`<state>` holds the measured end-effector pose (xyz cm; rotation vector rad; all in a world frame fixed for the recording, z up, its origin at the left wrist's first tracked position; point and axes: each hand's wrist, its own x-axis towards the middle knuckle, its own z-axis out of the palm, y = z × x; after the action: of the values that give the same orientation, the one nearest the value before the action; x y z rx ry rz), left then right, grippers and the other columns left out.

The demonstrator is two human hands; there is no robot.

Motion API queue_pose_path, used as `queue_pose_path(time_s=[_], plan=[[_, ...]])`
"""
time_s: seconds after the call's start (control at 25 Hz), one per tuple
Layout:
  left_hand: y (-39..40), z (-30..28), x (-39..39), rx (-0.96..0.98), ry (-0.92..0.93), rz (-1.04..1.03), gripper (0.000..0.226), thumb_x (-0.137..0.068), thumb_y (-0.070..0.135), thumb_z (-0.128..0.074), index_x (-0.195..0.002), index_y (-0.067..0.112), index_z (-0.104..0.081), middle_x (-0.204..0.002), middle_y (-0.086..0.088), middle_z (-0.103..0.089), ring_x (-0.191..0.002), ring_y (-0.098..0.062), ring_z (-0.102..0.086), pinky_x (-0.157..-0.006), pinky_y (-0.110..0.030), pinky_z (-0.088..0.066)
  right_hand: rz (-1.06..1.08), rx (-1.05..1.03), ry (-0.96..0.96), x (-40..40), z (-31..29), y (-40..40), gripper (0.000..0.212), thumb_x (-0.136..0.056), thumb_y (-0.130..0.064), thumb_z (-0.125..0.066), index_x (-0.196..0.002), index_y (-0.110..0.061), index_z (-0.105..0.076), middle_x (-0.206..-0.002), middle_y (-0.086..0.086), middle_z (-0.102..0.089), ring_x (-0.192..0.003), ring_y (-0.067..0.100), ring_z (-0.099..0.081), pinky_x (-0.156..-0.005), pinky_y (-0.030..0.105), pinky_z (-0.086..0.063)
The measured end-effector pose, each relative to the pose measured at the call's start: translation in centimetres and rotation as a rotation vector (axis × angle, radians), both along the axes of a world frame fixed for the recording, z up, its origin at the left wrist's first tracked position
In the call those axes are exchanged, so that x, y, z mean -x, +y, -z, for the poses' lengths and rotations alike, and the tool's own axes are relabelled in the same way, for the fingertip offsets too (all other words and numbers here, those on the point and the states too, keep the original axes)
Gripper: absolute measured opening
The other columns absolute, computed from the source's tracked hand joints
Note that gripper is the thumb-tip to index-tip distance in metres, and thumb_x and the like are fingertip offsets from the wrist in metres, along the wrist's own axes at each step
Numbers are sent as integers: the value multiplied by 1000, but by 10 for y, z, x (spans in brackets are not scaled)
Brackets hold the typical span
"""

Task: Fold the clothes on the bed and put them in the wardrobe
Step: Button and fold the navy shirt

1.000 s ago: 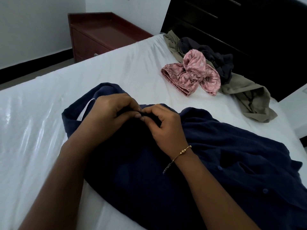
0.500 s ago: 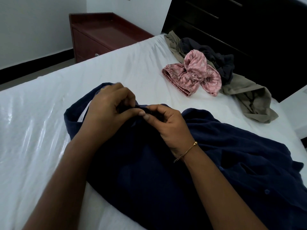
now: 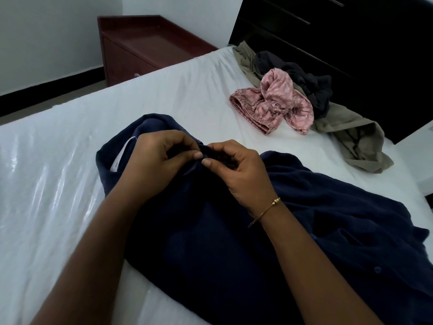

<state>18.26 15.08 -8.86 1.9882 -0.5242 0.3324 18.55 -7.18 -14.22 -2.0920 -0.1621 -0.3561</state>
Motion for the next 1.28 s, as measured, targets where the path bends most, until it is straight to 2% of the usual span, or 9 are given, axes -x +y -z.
queue_pose_path(time_s=[0.08, 0.24, 0.36, 0.48, 0.6, 0.8, 0.96, 1.04, 1.28], plan=[[-2, 2, -1, 26, -36, 11, 18, -90, 21, -79, -95, 35, -68, -82, 17, -72, -80, -2, -69, -73, -27, -53, 26, 30, -36, 0, 2, 1, 25, -109, -6, -100, -133, 1, -98, -125, 11, -89, -115, 16, -83, -108, 38, -71], [0, 1, -3, 10, 5, 140, 34, -94, 13, -74, -124, 28, -68, -96, 18, -70, -95, -7, -69, -89, -21, -53, 97, 86, -74, 1, 6, 3, 20, -105, -8, -103, -124, -1, -100, -120, 9, -93, -109, 13, -83, -105, 39, -72], [-1, 3, -4, 12, 74, 192, 26, -95, 14, -73, -115, 30, -72, -98, 18, -72, -96, -7, -71, -94, -34, -57, 92, 107, -37, -1, 6, -1, 14, -107, -7, -101, -120, -3, -99, -116, 9, -92, -103, 3, -78, -103, 39, -70], [-3, 4, -4, 50, 245, 161, 27, -93, 19, -76, -113, 31, -62, -87, 11, -76, -79, -9, -74, -86, -40, -59, 82, 138, -23, 1, 11, 0, 14, -109, -6, -99, -122, -3, -99, -116, 10, -90, -96, -11, -71, -103, 39, -72], [-4, 2, -4, 194, 329, 139, 30, -88, 9, -79, -107, 18, -57, -84, 1, -77, -79, -18, -76, -83, -39, -59, 90, 195, -60, 1, 9, 4, 19, -114, -6, -93, -131, -3, -100, -118, 10, -86, -103, 2, -76, -106, 41, -75], [-7, 6, -3, 100, 102, 109, 31, -85, 4, -83, -102, 19, -61, -90, 13, -73, -86, -8, -72, -87, -29, -58, 93, 395, -130, -3, 3, 8, 22, -119, -4, -83, -136, -2, -97, -118, 11, -73, -102, 16, -69, -99, 44, -76], [-6, 14, -10, -98, -185, 67, 33, -92, 12, -78, -124, 20, -69, -99, 17, -73, -95, 1, -69, -88, -39, -58, 112, 572, -153, -8, 4, 13, 14, -117, -2, -80, -109, 0, -92, -105, 14, -66, -83, 24, -61, -81, 52, -77], [-7, 15, -13, -160, -309, 70, 29, -98, 16, -68, -126, 15, -73, -105, 7, -73, -97, -7, -67, -85, -38, -58, 116, 637, -178, -10, 2, 18, 15, -115, 1, -77, -107, 0, -89, -102, 15, -65, -78, 27, -58, -74, 54, -75], [-12, 10, -8, -123, -384, 61, 31, -101, 24, -56, -113, 4, -76, -105, -4, -70, -94, -17, -65, -83, -34, -55, 132, 564, -256, -2, -5, 14, 11, -115, -2, -85, -121, -1, -95, -111, 15, -73, -99, 27, -63, -87, 50, -71]])
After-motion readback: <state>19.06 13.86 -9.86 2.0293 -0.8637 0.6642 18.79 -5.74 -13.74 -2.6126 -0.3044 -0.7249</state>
